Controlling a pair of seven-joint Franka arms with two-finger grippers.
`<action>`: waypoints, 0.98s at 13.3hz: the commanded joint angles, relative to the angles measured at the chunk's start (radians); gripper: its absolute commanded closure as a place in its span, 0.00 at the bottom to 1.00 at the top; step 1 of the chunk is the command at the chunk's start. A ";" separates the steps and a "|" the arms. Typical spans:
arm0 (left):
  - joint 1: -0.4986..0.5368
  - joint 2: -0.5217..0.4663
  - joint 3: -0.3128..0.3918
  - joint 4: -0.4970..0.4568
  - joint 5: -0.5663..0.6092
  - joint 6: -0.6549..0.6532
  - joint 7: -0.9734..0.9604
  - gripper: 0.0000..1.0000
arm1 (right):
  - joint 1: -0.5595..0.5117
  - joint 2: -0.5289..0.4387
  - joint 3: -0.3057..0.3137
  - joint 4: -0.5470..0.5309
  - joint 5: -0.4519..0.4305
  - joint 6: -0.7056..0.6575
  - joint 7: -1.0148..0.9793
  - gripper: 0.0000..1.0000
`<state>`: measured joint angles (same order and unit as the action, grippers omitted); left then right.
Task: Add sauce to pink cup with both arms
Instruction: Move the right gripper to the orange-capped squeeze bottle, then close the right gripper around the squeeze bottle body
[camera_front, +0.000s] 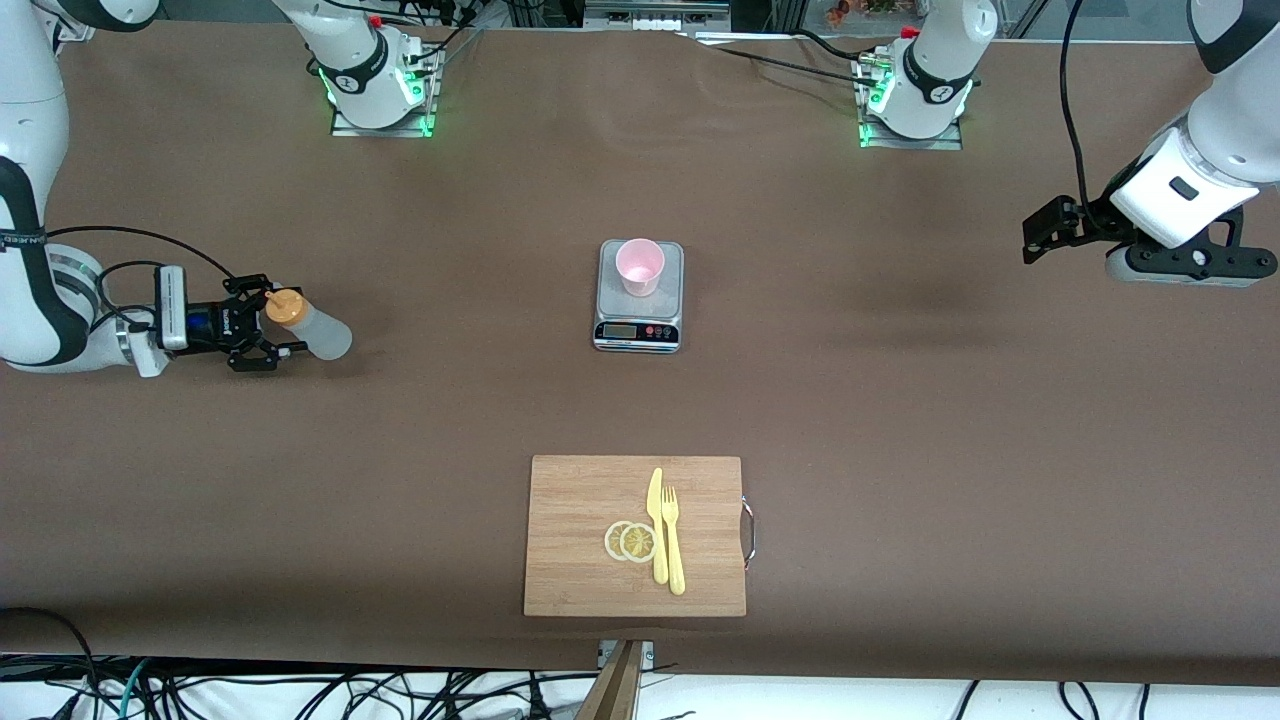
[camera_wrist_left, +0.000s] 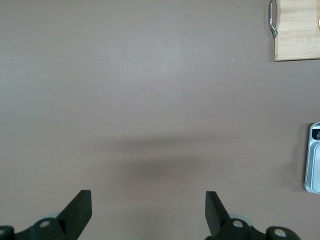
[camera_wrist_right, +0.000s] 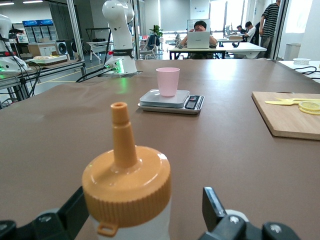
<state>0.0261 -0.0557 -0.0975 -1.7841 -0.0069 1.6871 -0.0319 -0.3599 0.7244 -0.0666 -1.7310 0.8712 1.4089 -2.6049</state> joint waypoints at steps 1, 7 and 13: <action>0.008 0.016 -0.010 0.034 0.019 -0.024 0.010 0.00 | 0.006 0.003 -0.001 -0.002 0.022 0.005 -0.015 0.07; 0.009 0.016 -0.007 0.034 0.019 -0.026 0.014 0.00 | 0.006 0.003 -0.001 -0.002 0.022 0.005 -0.015 0.40; 0.009 0.016 -0.008 0.034 0.019 -0.026 0.014 0.00 | 0.006 0.000 -0.002 -0.001 0.015 0.005 -0.015 0.66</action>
<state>0.0264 -0.0556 -0.0971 -1.7836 -0.0068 1.6844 -0.0319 -0.3554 0.7287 -0.0666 -1.7311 0.8755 1.4207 -2.6079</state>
